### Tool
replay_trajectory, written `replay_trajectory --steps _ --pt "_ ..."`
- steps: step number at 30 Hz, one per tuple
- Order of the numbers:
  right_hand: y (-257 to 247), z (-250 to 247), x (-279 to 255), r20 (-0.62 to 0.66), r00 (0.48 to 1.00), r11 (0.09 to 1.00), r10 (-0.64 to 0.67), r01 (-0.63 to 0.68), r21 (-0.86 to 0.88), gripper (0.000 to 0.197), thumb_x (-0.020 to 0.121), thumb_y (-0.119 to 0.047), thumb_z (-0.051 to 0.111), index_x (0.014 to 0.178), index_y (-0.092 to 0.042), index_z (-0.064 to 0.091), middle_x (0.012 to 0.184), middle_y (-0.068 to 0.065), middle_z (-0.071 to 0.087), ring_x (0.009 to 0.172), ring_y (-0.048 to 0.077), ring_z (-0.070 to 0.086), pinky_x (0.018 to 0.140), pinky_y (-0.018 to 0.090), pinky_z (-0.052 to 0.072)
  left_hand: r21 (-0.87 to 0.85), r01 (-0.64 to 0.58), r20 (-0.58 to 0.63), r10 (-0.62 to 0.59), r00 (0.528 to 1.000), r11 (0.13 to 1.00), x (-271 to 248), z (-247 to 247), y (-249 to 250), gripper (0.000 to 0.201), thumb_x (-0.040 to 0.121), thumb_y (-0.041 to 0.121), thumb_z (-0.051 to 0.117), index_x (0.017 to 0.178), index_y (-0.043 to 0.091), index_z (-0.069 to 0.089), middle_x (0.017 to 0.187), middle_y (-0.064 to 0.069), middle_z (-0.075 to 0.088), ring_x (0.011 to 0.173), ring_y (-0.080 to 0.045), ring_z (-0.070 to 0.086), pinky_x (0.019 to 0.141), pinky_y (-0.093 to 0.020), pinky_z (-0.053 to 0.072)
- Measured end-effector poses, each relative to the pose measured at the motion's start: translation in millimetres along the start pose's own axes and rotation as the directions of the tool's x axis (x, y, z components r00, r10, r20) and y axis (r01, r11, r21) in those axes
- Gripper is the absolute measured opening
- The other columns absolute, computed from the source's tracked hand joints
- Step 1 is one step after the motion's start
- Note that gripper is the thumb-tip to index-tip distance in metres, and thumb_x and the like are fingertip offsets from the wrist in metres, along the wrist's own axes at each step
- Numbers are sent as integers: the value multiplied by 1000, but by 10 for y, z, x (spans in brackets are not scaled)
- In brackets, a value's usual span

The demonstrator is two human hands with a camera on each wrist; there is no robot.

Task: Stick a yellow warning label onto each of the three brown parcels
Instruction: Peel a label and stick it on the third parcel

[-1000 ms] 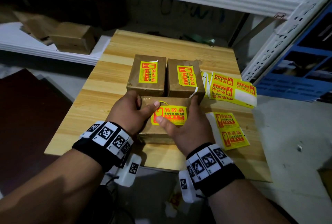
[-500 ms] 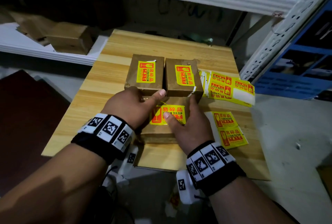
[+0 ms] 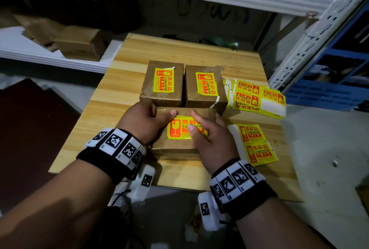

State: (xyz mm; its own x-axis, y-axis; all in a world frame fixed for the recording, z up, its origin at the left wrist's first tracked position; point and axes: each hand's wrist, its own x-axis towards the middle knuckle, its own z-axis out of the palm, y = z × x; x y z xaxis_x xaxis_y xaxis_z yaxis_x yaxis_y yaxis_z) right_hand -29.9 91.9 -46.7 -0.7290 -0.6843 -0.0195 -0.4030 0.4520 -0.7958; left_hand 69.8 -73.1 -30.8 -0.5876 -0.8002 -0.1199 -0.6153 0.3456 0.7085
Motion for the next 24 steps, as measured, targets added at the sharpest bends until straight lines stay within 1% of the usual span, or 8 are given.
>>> replay_trajectory --steps 2,4,7,10,14,19,21,24 --pt "16 -26 9 10 1000 998 8 -9 57 41 100 -36 56 140 -43 55 168 5 24 151 9 25 108 6 21 2 -5 -13 5 1000 1000 -14 17 -2 53 81 63 70 78 14 48 72 -5 60 70 -24 59 61 -36 44" --pt "28 -50 18 15 1000 995 5 -7 97 41 103 -29 52 142 -41 53 168 3 25 149 2 22 104 -1 17 24 -9 -17 10 1000 1000 -30 25 -8 52 82 64 68 79 15 49 72 -5 60 69 -23 58 59 -34 42" --pt "51 -56 13 5 1000 983 23 -24 180 42 105 -26 49 144 -40 52 166 0 31 152 7 23 118 20 23 25 -13 -9 14 1000 1000 -40 26 -25 53 82 66 66 80 16 50 70 -4 58 67 -24 58 57 -33 40" --pt "51 -70 -9 -3 999 973 38 -36 229 46 104 -27 50 149 -37 46 162 -5 38 150 8 31 123 31 28 15 -14 -12 15 1000 1000 -64 14 -19 52 82 66 65 79 16 49 69 -4 57 66 -24 57 57 -33 38" --pt "42 -155 -36 0 997 977 72 -71 202 60 100 -39 56 155 -38 34 159 -11 41 145 6 38 119 28 31 -67 -21 -31 19 999 998 -128 -2 -38 47 86 59 66 84 15 51 76 -7 63 75 -29 62 66 -40 49" --pt "157 -119 -54 2 986 937 166 -158 311 94 75 -68 65 156 -38 27 155 -10 48 139 9 47 118 42 39 -218 78 51 -68 996 973 -227 -131 -135 63 68 58 83 109 24 50 104 0 67 93 -23 68 84 -49 59" --pt "182 -124 -75 -22 983 936 183 -167 310 96 69 -70 67 153 -34 36 147 -7 56 132 11 55 113 44 45 -143 15 37 -10 999 990 -285 -171 -160 71 66 59 83 121 31 47 116 3 62 97 -21 67 85 -49 60" --pt "162 -141 -153 3 991 962 135 -132 237 79 73 -62 70 144 -33 49 132 -9 65 118 9 63 104 41 52 -60 -151 43 154 987 987 -385 -214 -142 65 78 48 79 134 38 49 133 2 52 102 -16 66 90 -39 58"
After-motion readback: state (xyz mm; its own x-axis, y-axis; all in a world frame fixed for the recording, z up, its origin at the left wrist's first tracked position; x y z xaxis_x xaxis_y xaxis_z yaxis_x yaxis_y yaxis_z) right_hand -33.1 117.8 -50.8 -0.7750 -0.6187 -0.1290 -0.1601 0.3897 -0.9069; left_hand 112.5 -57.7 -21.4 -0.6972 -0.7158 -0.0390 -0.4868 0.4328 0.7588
